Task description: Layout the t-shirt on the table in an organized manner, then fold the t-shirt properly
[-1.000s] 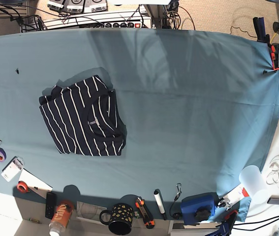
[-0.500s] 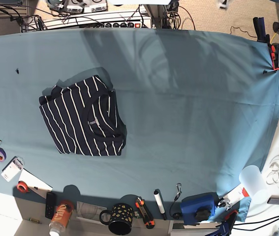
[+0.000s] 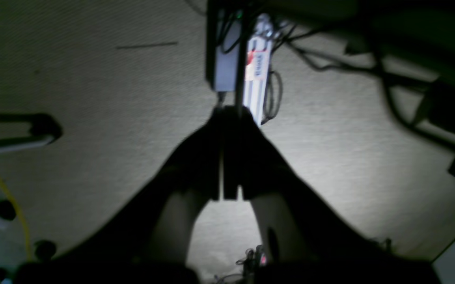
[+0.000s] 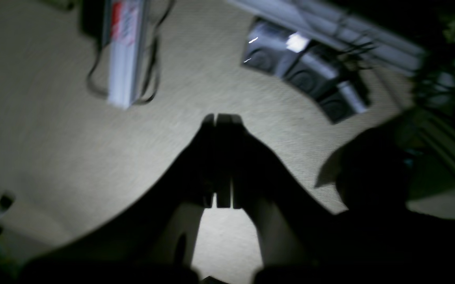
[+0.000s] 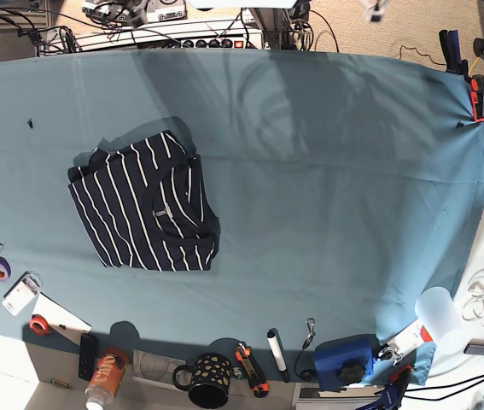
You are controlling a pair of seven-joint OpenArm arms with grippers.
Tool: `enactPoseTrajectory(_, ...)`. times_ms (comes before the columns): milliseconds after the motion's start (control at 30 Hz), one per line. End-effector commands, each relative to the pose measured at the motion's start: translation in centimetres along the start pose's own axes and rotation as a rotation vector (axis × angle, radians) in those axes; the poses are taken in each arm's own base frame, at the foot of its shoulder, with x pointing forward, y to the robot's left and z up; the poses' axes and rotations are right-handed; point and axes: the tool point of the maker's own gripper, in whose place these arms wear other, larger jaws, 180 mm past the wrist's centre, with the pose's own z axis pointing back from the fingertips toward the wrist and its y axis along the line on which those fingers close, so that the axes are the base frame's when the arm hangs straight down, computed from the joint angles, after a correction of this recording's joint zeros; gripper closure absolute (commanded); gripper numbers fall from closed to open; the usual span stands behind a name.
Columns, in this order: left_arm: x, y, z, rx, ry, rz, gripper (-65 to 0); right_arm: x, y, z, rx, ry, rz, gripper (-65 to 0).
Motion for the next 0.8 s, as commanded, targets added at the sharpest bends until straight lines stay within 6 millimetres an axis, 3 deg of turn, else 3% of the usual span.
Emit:
enactPoseTrajectory(0, -0.3, 0.0, 0.1, -0.002, 0.000, 0.004, 0.0, -0.4, -0.4, 0.0, -0.012, 0.009, -0.005, 0.0)
enactPoseTrajectory(233, 0.3, -1.7, -0.5, -0.028, -0.012, 0.016, 0.0, -0.2, -0.6, -0.3, -0.021, 0.019, -0.017, 0.0)
enactPoseTrajectory(633, 0.6, -1.7, -0.4, -0.028, -0.020, 0.014, 0.0, 0.8, -1.1, -0.4, -0.030, 0.016, -0.016, 0.0)
enactPoseTrajectory(767, 1.2, -1.7, -0.4, -0.027, -0.034, 0.009, 0.0, 2.0, -1.6, -0.6, -0.036, 0.003, -0.016, 0.0)
